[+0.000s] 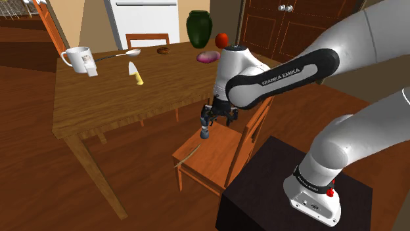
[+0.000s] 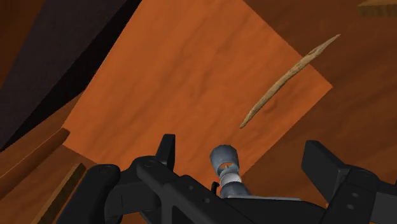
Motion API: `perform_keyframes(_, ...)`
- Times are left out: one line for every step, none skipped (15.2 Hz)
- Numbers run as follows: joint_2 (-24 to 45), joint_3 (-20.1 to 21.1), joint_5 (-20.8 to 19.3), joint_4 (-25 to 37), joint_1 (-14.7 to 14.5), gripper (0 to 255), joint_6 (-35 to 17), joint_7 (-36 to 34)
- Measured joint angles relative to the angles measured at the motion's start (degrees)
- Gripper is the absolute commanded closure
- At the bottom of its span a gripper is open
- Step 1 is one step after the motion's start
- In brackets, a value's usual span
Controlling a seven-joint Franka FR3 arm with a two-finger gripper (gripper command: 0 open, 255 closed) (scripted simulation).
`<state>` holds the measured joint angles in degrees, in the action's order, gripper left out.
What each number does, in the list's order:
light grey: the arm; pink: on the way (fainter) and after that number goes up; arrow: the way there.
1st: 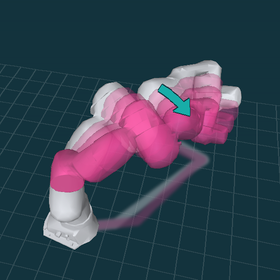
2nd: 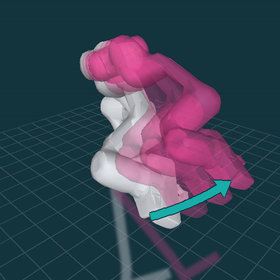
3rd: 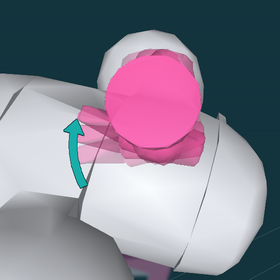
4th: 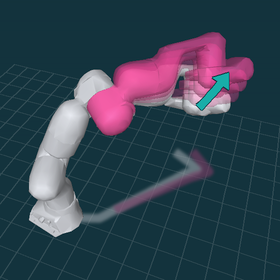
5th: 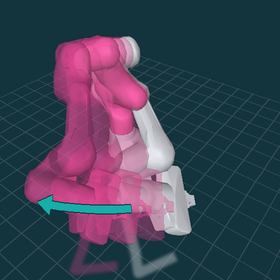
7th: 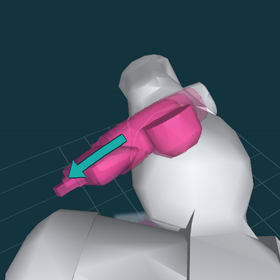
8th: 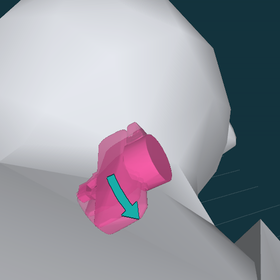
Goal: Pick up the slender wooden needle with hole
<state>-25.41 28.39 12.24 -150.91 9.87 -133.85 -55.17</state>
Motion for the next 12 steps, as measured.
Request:
perform_keyframes(2.17, 1.43, -0.26, 0.11, 0.86, 0, -1.86, -2.80)
perform_keyframes(4.50, 3.19, -0.70, 0.40, 1.67, 0, -3.72, -6.00)
perform_keyframes(7.37, 4.89, -1.72, 1.21, 2.89, 0, -5.56, -9.37)
perform_keyframes(9.83, 6.38, -2.79, 1.68, 3.96, 0, -7.25, -12.69)
perform_keyframes(12.25, 7.74, -4.17, 2.28, 5.08, 0, -8.72, -16.10)
perform_keyframes(15.25, 9.22, -6.27, 3.43, 6.40, 0, -10.10, -19.98)
perform_keyframes(18.41, 10.41, -8.95, 4.51, 7.70, 0, -11.53, -24.15)
perform_keyframes(21.96, 11.52, -12.32, 5.69, 8.76, 0, -13.06, -28.94)
perform_keyframes(25.09, 11.91, -15.71, 6.91, 9.35, 0, -14.02, -33.66)
perform_keyframes(28.78, 11.75, -19.80, 8.09, 9.54, 0, -15.39, -38.74)
perform_keyframes(31.88, 11.06, -23.34, 9.76, 9.07, 0, -15.76, -43.46)
perform_keyframes(35.08, 9.77, -26.86, 11.08, 8.12, 0, -16.68, -48.04)
